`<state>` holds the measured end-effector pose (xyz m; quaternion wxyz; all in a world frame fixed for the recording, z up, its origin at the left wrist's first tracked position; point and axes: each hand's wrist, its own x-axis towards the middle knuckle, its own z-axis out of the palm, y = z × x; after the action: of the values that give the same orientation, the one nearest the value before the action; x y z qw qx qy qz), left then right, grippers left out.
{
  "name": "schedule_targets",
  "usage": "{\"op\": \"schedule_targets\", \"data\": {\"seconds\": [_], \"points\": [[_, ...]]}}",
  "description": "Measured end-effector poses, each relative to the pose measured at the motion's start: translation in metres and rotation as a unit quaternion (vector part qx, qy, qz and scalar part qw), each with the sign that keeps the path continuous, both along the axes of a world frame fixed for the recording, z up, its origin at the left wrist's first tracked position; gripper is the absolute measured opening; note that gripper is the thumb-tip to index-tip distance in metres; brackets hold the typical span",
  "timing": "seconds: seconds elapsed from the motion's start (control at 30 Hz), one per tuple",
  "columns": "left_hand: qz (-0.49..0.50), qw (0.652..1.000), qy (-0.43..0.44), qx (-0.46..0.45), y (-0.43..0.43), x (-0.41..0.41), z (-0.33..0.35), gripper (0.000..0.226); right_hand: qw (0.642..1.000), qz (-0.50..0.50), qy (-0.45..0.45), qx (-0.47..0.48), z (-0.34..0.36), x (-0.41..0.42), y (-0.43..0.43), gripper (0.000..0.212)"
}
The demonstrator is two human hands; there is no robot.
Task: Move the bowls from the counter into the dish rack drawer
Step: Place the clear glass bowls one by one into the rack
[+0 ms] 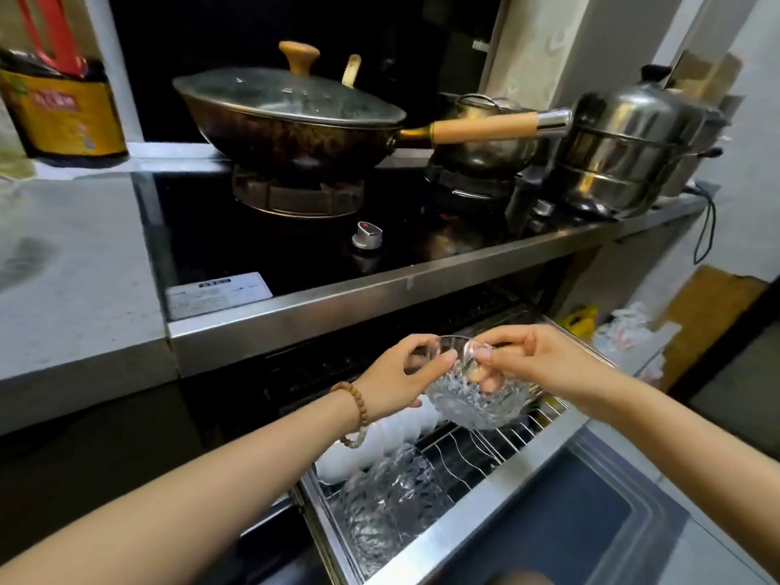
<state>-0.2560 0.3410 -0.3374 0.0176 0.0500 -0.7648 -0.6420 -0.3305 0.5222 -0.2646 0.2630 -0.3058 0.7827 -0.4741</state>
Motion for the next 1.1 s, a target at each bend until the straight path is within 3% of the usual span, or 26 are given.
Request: {"op": "schedule_targets", "data": {"seconds": [0.13, 0.27, 0.43, 0.53, 0.7, 0.9, 1.1], "points": [[0.013, 0.999, -0.015, -0.044, 0.001, -0.009, -0.040, 0.055, 0.995, -0.054, -0.080, 0.027, -0.032, -0.019, 0.000, 0.033], [0.026, 0.981, -0.052, -0.184, -0.014, -0.005, -0.087, 0.066, 0.982, -0.102, -0.150, 0.047, -0.068, -0.037, -0.006, 0.027], [0.007, 0.922, -0.091, -0.377, -0.029, 0.008, -0.138, 0.081, 0.964, -0.150, -0.192, 0.107, -0.113, -0.059, -0.016, 0.028], [0.000, 0.890, -0.122, -0.440, -0.031, 0.013, -0.158, 0.089, 0.959, -0.152, -0.192, 0.144, -0.134, -0.069, -0.022, 0.026], [-0.007, 0.873, -0.136, -0.468, -0.029, 0.016, -0.184, 0.101, 0.945, -0.154, -0.223, 0.182, -0.159, -0.082, -0.028, 0.023], [0.021, 0.864, -0.119, -0.489, -0.026, 0.016, -0.200, 0.111, 0.927, -0.121, -0.253, 0.248, -0.177, -0.087, -0.039, 0.035], [0.025, 0.857, -0.111, -0.503, -0.024, 0.015, -0.201, 0.110, 0.913, -0.102, -0.276, 0.284, -0.192, -0.084, -0.046, 0.019]]}}
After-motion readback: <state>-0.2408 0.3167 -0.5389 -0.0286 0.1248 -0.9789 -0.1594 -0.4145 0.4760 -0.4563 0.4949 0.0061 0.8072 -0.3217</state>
